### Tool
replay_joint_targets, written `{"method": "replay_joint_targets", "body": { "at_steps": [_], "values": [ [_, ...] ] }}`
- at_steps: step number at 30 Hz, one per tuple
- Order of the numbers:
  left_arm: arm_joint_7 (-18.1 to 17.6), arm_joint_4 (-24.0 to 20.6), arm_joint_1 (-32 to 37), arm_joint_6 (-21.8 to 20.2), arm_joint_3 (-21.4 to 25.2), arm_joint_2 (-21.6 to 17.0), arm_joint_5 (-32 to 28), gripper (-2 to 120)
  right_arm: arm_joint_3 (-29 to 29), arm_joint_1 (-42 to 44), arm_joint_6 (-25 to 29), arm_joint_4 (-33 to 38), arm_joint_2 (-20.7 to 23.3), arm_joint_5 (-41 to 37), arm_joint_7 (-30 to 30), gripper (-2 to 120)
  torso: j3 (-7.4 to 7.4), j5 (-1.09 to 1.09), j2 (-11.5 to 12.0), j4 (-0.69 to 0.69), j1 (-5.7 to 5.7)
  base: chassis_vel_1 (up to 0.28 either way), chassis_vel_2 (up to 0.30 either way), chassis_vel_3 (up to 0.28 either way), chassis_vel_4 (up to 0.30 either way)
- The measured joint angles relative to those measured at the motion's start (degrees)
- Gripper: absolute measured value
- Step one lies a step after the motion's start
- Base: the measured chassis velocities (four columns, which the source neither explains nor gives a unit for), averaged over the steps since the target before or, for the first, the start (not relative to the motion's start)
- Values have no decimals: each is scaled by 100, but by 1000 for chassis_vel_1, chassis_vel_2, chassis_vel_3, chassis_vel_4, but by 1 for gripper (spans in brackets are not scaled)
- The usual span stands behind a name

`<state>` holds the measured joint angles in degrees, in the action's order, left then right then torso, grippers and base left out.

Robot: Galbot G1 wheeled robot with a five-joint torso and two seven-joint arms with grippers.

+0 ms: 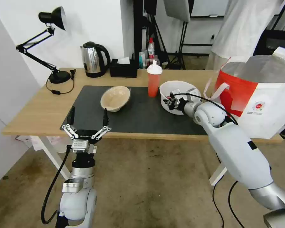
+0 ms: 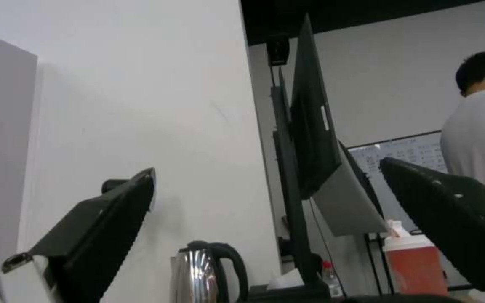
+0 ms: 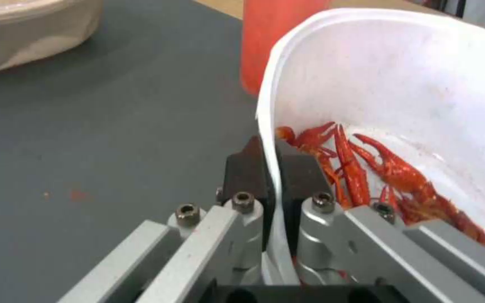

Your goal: Pick up the trash from the table and place it into the takeout bag.

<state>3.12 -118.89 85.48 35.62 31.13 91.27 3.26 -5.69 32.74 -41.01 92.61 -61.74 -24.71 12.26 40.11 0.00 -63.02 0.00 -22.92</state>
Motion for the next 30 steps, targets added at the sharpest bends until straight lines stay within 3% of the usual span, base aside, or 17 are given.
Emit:
{"method": "replay_joint_targets", "body": {
  "at_steps": [10,19,30],
  "values": [
    [1,0,-13,-5,-4,0,1,100,-139,115,-2,362,281,90,3,0,0,1,0,0,0,0,0,0,0],
    [1,-46,3,-6,-19,0,0,100,-401,347,2,1194,707,169,-2,0,0,0,0,0,-1,0,0,0,0],
    [1,-76,9,-10,-21,0,0,100,-901,489,36,1925,910,-169,94,0,0,0,0,0,0,0,0,0,0]
  ]
}}
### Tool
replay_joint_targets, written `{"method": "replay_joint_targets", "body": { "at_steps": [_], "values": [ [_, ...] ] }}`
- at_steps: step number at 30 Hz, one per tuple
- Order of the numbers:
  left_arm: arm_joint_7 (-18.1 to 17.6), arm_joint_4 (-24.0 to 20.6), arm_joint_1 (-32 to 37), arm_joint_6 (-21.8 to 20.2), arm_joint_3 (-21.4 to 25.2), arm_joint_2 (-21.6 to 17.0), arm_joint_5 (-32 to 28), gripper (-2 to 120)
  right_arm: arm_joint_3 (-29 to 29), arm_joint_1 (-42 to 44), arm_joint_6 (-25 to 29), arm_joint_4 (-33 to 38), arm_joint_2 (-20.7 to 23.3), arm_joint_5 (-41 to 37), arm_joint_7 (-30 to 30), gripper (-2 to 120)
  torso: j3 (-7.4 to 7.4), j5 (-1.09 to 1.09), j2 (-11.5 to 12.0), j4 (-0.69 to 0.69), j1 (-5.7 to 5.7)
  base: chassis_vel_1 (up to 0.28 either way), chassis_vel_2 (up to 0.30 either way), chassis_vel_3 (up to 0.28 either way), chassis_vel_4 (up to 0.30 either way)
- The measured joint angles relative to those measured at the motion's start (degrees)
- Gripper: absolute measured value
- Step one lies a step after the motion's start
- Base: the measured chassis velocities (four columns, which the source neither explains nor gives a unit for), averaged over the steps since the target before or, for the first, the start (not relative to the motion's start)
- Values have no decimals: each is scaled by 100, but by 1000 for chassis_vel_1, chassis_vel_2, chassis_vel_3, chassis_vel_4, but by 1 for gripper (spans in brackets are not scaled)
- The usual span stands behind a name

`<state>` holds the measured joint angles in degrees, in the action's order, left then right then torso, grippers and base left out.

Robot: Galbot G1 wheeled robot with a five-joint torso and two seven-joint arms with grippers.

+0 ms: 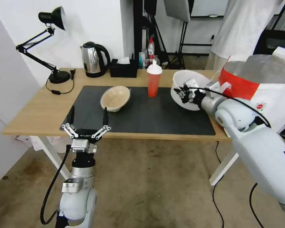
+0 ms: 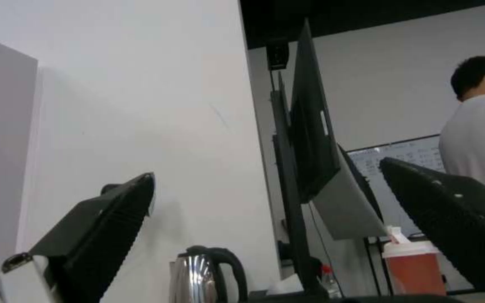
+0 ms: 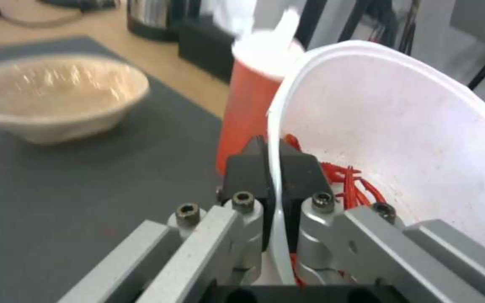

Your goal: Pick up the trash from the table and place it into the takeout bag.

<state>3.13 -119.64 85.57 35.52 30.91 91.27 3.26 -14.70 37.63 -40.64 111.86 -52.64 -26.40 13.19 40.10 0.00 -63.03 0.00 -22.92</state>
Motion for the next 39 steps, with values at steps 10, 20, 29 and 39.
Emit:
{"method": "replay_joint_targets", "body": {
  "at_steps": [10,20,29,39],
  "values": [
    [0,0,-16,-5,-12,-1,0,100,-421,26,264,525,196,-303,202,0,0,0,0,1,0,0,0,0,0],
    [0,39,-69,-13,-21,-1,0,100,-575,-233,413,626,264,-504,252,0,0,0,0,0,0,0,0,0,0],
    [0,61,-86,-17,-22,-1,0,100,-762,-501,459,659,397,-692,290,0,0,0,0,0,0,0,0,0,0],
    [1,66,-87,-19,-28,1,0,100,-990,-657,464,729,569,-845,292,0,0,0,0,0,2,0,0,0,0]
  ]
}}
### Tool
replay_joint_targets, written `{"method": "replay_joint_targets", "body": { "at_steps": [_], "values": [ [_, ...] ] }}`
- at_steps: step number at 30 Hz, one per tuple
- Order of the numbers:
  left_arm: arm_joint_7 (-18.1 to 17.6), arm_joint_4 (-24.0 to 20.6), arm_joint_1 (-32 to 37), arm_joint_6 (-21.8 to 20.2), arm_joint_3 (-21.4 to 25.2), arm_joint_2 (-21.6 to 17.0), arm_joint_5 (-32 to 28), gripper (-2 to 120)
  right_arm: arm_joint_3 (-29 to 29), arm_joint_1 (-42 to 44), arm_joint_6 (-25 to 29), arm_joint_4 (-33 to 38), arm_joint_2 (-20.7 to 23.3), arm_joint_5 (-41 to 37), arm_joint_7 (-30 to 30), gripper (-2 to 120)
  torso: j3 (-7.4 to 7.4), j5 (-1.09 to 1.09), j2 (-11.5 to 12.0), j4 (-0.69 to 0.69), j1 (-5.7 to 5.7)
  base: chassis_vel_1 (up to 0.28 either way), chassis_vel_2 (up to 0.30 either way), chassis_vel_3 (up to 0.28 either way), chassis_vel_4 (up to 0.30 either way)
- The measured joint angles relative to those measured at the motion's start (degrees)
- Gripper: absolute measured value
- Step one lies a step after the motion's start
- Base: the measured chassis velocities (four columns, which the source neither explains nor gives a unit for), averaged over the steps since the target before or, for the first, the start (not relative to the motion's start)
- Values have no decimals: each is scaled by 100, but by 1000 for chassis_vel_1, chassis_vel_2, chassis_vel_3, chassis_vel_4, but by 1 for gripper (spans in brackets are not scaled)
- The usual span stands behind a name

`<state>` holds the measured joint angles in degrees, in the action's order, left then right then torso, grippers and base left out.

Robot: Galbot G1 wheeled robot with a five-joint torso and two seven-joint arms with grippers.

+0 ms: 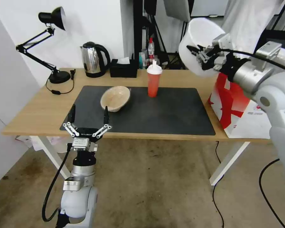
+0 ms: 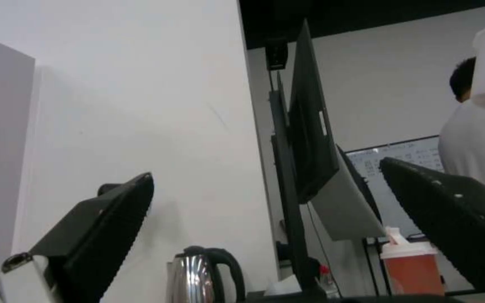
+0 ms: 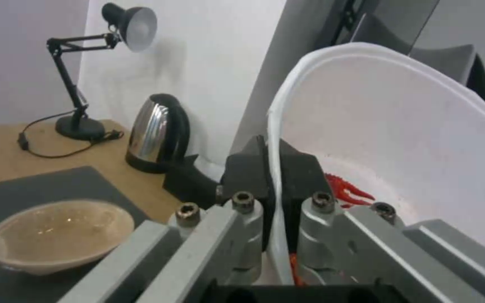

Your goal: Pick up the trash from the table and place it into the takeout bag.

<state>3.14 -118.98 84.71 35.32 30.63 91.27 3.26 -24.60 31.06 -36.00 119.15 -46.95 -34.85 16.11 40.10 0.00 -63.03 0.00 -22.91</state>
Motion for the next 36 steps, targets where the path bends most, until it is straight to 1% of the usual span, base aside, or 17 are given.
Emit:
{"method": "replay_joint_targets", "body": {
  "at_steps": [12,21,25,36],
  "values": [
    [1,2,-1,0,-9,0,2,100,-184,-65,35,-72,155,-63,-11,0,0,0,0,0,0,0,0,0,0],
    [3,13,-18,0,-41,-1,6,100,-516,-6,69,-94,392,-86,3,0,0,0,0,0,0,0,0,0,0],
    [3,15,-20,0,-45,-1,8,100,-767,178,104,-95,572,-90,50,0,0,0,0,0,-1,0,0,0,0],
    [3,15,-8,-1,-79,-2,11,100,-1335,850,258,-123,808,-70,81,0,0,1,0,0,0,0,0,0,0]
  ]
}}
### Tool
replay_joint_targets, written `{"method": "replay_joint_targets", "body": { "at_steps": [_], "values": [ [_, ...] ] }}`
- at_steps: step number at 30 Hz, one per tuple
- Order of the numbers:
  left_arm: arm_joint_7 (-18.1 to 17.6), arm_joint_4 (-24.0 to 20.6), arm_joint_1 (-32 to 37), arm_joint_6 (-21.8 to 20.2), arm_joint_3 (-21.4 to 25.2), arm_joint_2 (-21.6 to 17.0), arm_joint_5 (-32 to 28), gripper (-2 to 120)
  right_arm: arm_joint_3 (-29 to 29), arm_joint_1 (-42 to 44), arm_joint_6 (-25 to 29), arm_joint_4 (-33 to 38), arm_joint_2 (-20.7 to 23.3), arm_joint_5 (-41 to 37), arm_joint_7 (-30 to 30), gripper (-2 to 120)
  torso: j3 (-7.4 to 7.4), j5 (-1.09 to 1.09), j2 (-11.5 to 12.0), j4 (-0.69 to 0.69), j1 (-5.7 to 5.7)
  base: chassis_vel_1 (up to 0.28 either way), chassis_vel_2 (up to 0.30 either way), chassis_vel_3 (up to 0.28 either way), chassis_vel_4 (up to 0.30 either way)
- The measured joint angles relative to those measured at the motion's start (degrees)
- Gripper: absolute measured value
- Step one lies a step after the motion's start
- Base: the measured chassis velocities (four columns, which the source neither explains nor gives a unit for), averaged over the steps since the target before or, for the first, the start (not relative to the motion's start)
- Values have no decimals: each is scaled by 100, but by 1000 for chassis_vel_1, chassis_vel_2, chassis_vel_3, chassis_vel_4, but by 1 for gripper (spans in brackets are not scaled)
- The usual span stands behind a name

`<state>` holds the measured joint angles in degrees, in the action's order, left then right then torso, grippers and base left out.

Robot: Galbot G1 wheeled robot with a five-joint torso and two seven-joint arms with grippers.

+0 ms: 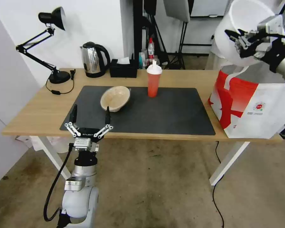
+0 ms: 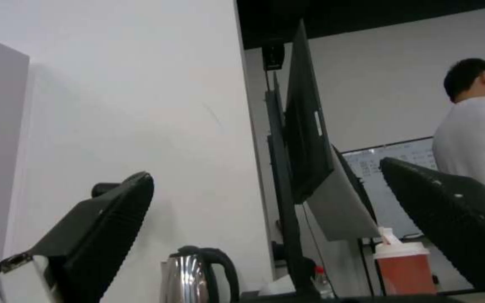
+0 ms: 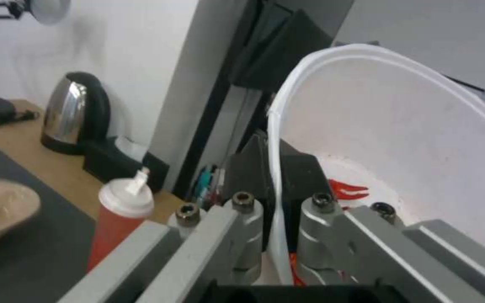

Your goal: Pick up the trash from the table and place it into the takeout bag.

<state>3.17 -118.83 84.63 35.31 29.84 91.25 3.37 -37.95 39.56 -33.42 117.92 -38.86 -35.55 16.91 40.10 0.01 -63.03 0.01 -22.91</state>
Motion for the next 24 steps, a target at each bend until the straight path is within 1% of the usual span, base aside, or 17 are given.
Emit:
{"method": "replay_joint_targets", "body": {
  "at_steps": [9,24],
  "values": [
    [0,8,-4,-2,-21,-1,1,100,-225,370,58,-34,68,132,2,0,0,0,0,0,-1,0,0,0,0],
    [2,-39,26,-4,-12,-2,1,100,-417,728,176,-256,56,325,25,0,0,-1,0,0,-1,0,0,0,0]
  ]
}}
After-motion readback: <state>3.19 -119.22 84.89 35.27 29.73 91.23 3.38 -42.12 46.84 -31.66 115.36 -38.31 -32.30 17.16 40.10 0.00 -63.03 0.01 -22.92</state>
